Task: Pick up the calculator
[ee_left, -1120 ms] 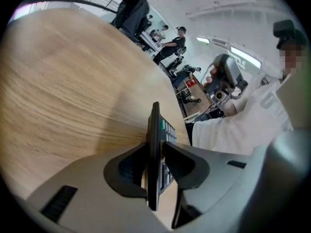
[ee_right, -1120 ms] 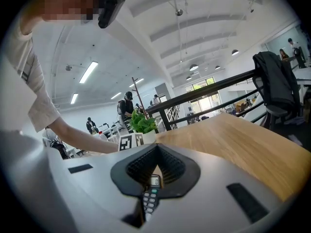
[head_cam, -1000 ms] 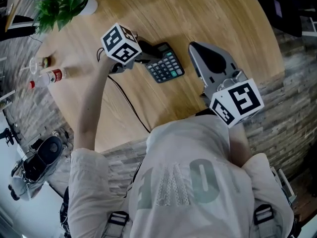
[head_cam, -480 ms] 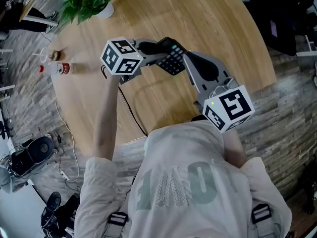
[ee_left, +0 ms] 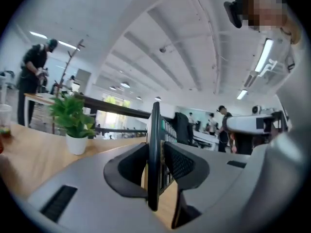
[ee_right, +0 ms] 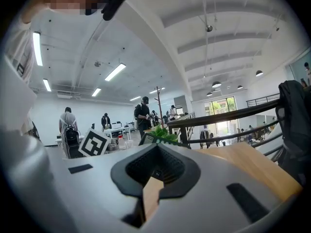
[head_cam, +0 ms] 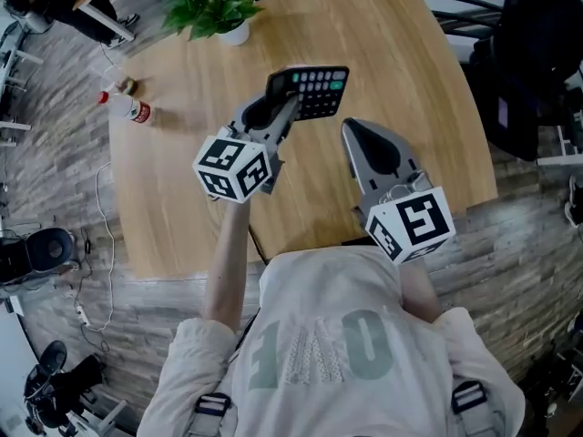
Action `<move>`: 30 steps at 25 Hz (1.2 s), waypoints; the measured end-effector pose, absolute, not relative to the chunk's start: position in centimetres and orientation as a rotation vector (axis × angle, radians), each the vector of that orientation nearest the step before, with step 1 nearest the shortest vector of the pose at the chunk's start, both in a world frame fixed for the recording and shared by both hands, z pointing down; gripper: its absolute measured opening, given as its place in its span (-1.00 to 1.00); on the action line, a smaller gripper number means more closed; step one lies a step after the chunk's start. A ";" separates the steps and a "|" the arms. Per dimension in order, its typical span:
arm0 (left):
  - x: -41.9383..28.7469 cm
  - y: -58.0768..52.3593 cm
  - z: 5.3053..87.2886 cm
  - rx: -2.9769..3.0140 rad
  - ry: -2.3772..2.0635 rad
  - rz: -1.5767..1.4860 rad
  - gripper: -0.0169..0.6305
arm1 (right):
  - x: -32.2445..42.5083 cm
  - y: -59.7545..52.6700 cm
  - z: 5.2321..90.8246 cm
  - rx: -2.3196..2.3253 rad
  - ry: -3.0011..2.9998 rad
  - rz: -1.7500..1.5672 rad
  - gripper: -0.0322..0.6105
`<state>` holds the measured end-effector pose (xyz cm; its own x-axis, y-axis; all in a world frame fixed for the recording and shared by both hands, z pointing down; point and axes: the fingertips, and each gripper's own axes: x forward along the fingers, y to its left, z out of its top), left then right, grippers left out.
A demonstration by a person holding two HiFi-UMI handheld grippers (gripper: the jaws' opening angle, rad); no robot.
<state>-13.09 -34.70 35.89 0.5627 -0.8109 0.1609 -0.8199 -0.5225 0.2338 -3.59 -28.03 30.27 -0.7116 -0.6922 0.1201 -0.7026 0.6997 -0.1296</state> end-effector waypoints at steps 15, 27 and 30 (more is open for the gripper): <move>-20.2 -26.1 26.6 2.300 -2.252 -0.257 -0.57 | -7.7 -27.7 28.9 1.121 -2.916 0.211 -0.84; -20.1 -25.5 25.7 2.300 -2.319 -0.251 -0.57 | -7.9 -27.9 29.0 1.134 -2.924 0.209 -0.84; -19.9 -25.5 25.4 2.311 -2.322 -0.238 -0.57 | -7.4 -28.0 28.9 1.165 -2.911 0.205 -0.84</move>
<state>-19.87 -25.48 25.43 -0.0047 -0.9792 -0.2028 -1.0000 0.0045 0.0014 -7.36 -27.96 28.85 -0.7251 -0.6869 0.0479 -0.6869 0.7166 -0.1212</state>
